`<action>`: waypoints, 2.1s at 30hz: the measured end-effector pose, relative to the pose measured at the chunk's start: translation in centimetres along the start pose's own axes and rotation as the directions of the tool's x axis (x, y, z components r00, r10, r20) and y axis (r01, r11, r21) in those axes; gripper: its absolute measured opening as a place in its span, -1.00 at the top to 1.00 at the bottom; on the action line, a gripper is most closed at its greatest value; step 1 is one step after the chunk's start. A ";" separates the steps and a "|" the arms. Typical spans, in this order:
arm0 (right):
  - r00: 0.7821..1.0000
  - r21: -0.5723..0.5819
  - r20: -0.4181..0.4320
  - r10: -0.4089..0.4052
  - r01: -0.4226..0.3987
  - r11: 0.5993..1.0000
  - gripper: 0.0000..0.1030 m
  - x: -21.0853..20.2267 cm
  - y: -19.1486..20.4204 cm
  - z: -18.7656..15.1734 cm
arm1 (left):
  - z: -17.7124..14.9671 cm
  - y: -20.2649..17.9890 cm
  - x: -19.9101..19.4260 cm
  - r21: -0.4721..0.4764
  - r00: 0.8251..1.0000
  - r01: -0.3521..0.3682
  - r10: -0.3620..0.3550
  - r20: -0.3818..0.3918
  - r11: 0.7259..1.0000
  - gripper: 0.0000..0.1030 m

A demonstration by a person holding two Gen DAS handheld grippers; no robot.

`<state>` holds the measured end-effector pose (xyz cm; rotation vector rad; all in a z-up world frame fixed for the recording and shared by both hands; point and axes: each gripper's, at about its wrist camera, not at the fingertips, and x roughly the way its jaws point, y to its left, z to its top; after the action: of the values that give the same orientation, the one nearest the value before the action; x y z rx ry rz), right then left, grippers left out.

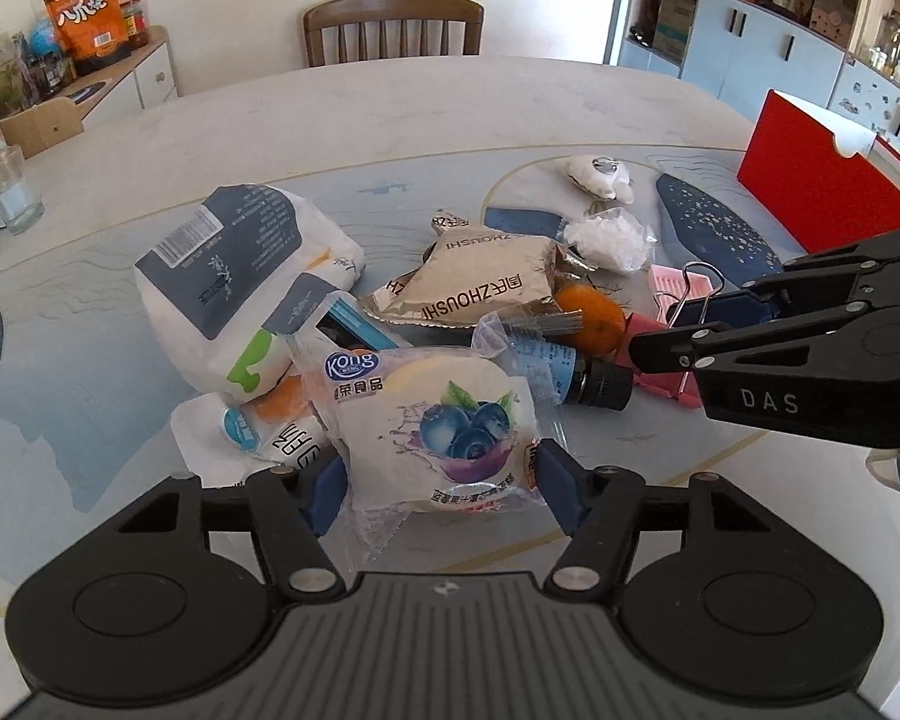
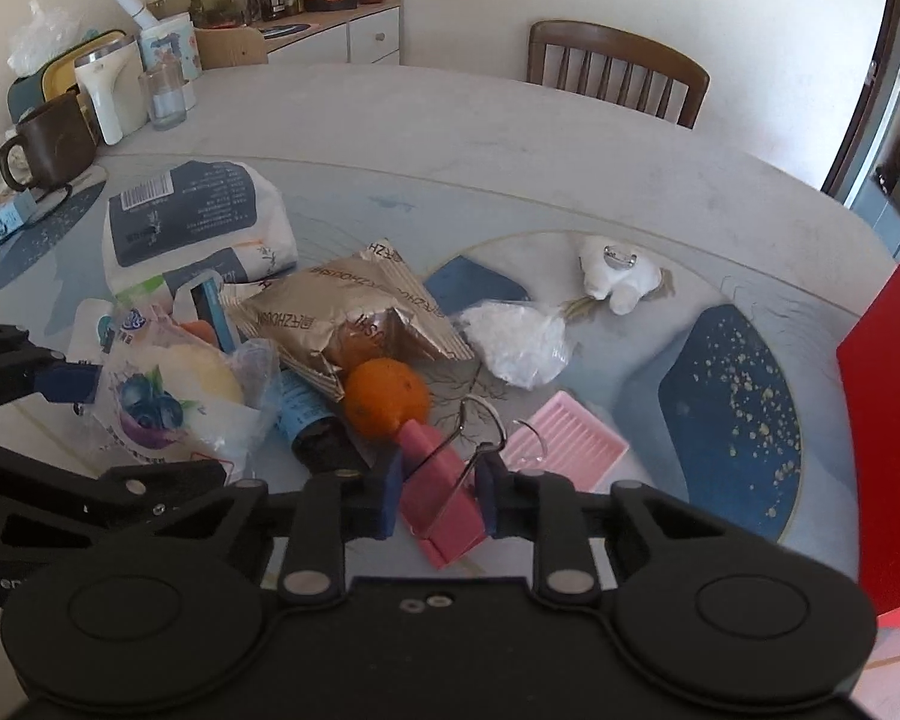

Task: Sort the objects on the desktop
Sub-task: 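Grasp the blueberry bread bag with left gripper while right gripper grasps pink binder clip, then carry the bread bag and binder clip with both grippers into the red box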

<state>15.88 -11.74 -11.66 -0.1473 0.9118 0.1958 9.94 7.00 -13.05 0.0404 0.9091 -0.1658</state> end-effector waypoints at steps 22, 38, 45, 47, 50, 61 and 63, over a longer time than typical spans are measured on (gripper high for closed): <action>0.994 0.153 0.075 0.074 -0.085 0.985 0.85 -4.3 -3.4 0.0 | 1.3 -0.9 -3.3 -0.047 0.998 0.062 -0.061 0.027 0.997 -0.12; 0.985 0.268 0.145 0.097 -0.134 0.954 0.85 -12.3 -11.9 -1.3 | 6.1 -9.1 -6.2 0.043 0.984 0.143 -0.146 0.099 0.989 -0.12; 0.980 0.303 0.194 0.041 -0.099 0.948 0.85 -15.8 -16.5 -1.9 | 9.0 -13.2 -6.3 0.090 0.971 0.195 -0.206 0.122 0.977 -0.12; 0.979 0.315 0.203 0.022 -0.086 0.945 0.85 -16.5 -17.9 -2.1 | 9.8 -14.6 -6.3 0.113 0.967 0.208 -0.221 0.127 0.972 -0.12; 0.978 0.330 0.208 0.002 -0.072 0.941 0.85 -17.2 -19.9 -2.4 | 10.9 -16.8 -6.1 0.141 0.960 0.235 -0.252 0.123 0.962 -0.12; 0.978 0.401 0.193 -0.081 -0.004 0.916 0.85 -17.6 -27.1 -4.3 | 14.6 -24.5 -4.5 0.268 0.943 0.283 -0.319 0.099 0.921 -0.12; 0.978 0.404 0.189 -0.092 0.008 0.915 0.85 -17.6 -28.1 -4.6 | 15.2 -25.9 -4.1 0.294 0.939 0.293 -0.332 0.093 0.910 -0.12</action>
<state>8.35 -41.85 0.77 0.2292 0.7244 -0.0279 15.21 -19.67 0.40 0.1401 0.7405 -0.5899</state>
